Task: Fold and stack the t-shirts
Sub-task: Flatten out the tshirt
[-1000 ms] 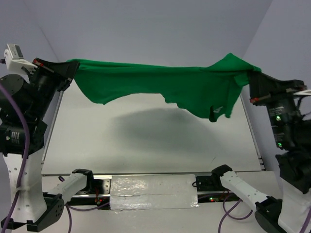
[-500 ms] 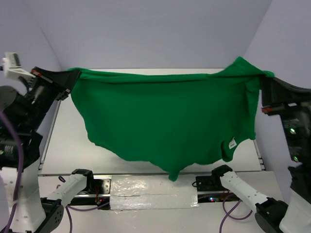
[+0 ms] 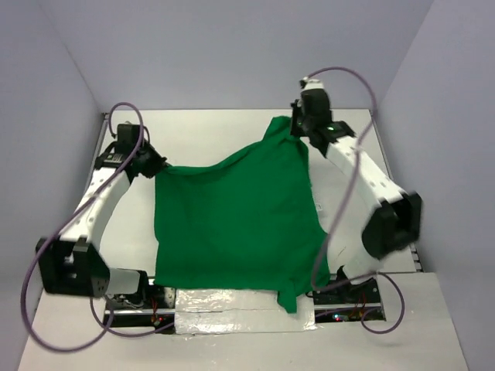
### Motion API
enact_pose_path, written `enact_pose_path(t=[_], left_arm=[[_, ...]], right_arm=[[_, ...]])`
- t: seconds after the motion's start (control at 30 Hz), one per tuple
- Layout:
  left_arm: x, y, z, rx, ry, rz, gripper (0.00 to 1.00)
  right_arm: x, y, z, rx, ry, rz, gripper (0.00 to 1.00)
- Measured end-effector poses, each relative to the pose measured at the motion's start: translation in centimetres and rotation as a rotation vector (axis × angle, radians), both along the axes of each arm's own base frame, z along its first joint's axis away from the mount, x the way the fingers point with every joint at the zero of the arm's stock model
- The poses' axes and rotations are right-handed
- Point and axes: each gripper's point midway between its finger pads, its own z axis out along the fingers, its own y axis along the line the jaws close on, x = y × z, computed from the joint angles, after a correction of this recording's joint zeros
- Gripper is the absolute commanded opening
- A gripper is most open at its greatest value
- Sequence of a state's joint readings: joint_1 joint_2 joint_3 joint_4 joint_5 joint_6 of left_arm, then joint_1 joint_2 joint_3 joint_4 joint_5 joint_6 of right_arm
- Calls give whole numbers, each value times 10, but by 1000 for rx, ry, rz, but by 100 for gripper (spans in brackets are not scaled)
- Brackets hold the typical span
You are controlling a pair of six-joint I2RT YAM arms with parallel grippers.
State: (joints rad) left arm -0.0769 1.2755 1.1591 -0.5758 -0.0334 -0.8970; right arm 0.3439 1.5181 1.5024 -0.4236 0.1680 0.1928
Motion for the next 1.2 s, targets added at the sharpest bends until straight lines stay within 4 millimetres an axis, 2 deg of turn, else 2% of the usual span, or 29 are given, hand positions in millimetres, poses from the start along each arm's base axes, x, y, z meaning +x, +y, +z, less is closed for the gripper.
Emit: enact_pose_path(t=[0.13,0.2,0.27,0.33,0.43,0.57,0.67,0.73,0.8,0.9,1.0,1.07,1.13,1.2], left_arm=[[36,11,-60,14,120,38,0],[52,19,-88,13,171,57,0],[67,30,-116,4,223,82,0],[80,40,-129,-5,255,101,0],[115,55,-132,-23,242,125,0],[158,72,-116,-32,173,144,0],[185,77,-98,-38,119,142,0],[196,78,-92,-42,95,138,0],[198,78,-90,-43,91,136,0],[194,78,-97,-46,107,133,0],[182,77,-115,-42,156,121,0],[174,77,-123,-38,184,118,0],[168,78,-128,-37,203,118,0],[163,80,-127,-29,211,111,0]], right_arm=[[45,14,-108,-42,205,-22,0],[62,18,-145,-38,269,-42,0],[84,20,-164,-20,289,-67,0],[103,21,-169,-4,284,-89,0],[143,27,-150,34,210,-102,0],[178,34,-115,70,102,-103,0],[194,37,-95,95,45,-97,0],[197,38,-89,106,29,-87,0],[198,39,-89,113,25,-78,0],[188,37,-105,110,60,-67,0],[164,31,-131,93,129,-66,0],[140,25,-147,79,180,-71,0],[119,20,-152,71,211,-77,0],[104,16,-147,69,216,-84,0]])
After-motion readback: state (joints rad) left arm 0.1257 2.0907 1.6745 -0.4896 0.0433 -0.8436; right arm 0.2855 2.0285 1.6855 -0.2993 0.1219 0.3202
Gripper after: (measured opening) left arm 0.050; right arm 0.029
